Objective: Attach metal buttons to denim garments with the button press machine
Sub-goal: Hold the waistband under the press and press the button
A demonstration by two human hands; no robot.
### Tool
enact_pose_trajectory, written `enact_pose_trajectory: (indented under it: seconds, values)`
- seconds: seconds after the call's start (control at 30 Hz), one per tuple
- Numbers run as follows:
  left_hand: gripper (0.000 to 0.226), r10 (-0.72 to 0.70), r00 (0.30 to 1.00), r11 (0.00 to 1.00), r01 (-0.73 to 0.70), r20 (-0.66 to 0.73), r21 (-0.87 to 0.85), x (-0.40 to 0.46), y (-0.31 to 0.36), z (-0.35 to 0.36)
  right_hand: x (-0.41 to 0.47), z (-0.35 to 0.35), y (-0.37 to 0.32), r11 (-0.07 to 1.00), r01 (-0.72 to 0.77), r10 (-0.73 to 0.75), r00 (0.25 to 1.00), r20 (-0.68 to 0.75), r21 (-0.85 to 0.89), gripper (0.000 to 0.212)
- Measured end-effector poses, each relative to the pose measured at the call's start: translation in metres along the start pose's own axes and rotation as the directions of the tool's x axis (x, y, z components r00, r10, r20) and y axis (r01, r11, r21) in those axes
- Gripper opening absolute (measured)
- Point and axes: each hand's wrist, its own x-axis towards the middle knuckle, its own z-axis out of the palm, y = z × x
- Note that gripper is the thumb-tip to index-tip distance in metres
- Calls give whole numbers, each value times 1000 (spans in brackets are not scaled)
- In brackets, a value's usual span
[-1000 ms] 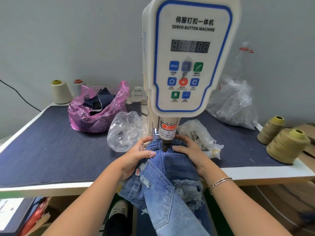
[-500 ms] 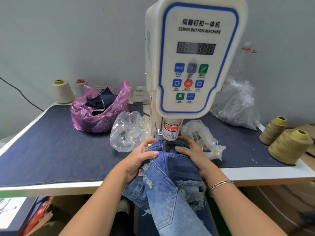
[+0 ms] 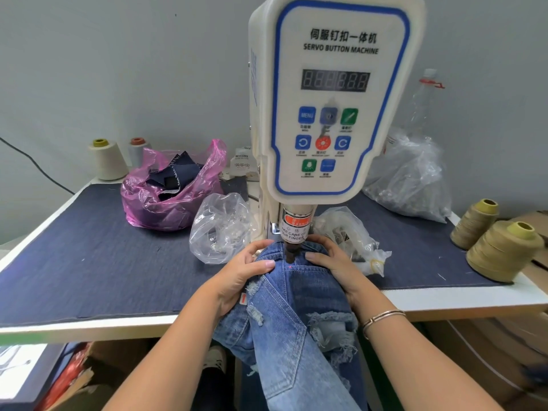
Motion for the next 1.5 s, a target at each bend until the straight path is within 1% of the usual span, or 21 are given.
enact_pose_trajectory:
  seconds: [0.1, 0.23, 0.53, 0.9, 1.3, 1.5]
  values:
    - [71, -1, 1000, 1000, 1, -18, -12, 1, 1, 1, 1, 0, 0, 1000, -2, 2, 1000, -1, -5, 41]
    - [63, 4, 1000, 1000, -4, -21, -17, 1, -1, 1, 2, 0, 0, 1000, -11, 11, 1000, -6, -24, 39]
    - [59, 25, 1000, 999, -25, -2, -39, 2, -2, 1, 2, 1, -1, 1000, -20, 20, 1000, 0, 6, 40]
    - [57, 40, 999, 998, -41, -15, -46, 1, -3, 2, 2, 2, -1, 999, -31, 31, 999, -8, 22, 36]
    - [60, 30, 1000, 998, -30, -3, -62, 1, -2, 3, 1, 3, -2, 999, -33, 33, 999, -10, 19, 39]
    - [61, 33, 999, 998, -33, -3, -55, 1, -1, 3, 0, 4, -2, 999, -30, 30, 999, -10, 15, 36]
